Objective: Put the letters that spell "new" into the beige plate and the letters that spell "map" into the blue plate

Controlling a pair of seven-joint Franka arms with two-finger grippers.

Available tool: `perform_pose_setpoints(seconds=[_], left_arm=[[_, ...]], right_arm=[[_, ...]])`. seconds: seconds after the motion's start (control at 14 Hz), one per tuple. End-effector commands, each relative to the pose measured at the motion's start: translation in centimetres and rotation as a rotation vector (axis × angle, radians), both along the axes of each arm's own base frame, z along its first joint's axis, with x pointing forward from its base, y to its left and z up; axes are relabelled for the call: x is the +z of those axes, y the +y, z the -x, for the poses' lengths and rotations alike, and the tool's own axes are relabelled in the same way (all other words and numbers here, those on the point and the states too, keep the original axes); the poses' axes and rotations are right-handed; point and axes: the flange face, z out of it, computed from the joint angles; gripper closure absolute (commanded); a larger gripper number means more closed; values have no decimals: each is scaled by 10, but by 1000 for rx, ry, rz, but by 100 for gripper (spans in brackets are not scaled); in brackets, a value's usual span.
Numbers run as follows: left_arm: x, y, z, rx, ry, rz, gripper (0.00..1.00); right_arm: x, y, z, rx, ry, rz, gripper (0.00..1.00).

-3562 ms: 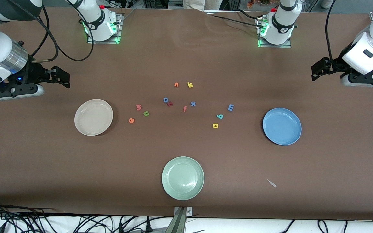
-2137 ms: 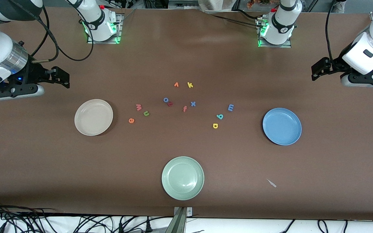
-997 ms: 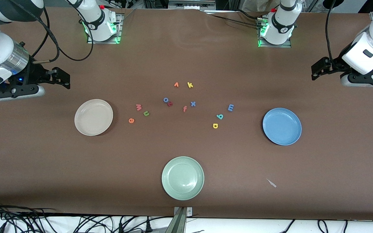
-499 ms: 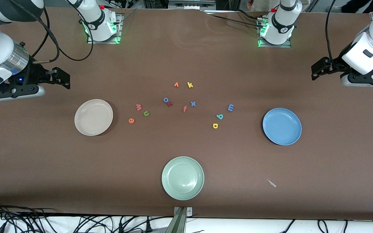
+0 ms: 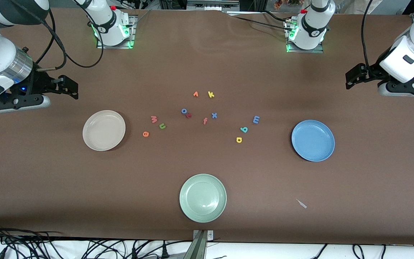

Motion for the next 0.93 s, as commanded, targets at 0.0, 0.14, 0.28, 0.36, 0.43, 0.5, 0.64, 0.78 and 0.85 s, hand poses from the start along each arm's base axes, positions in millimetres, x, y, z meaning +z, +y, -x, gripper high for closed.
perform_pose_setpoints(seconds=[0.0, 0.14, 0.28, 0.36, 0.43, 0.5, 0.64, 0.78, 0.85], left_arm=[[6, 2, 0, -13, 4, -14, 0], [6, 2, 0, -13, 4, -14, 0], [6, 1, 0, -14, 4, -12, 0], [6, 1, 0, -15, 4, -14, 0], [6, 1, 0, -15, 4, -14, 0], [5, 1, 0, -15, 6, -14, 0], [6, 1, 0, -15, 4, -14, 0], [5, 1, 0, -16, 6, -14, 0], [5, 1, 0, -15, 6, -14, 0]], right_arm=[[0, -1, 3, 11, -12, 8, 0], [-1, -2, 3, 13, -10, 8, 0], [-1, -2, 3, 13, -10, 8, 0], [-1, -2, 3, 13, -10, 8, 0], [-1, -1, 3, 14, -10, 7, 0], [-1, -2, 3, 12, -10, 5, 0], [0, -1, 3, 12, -10, 1, 0], [-1, 0, 3, 13, -9, 1, 0], [0, 0, 3, 14, -10, -2, 0]])
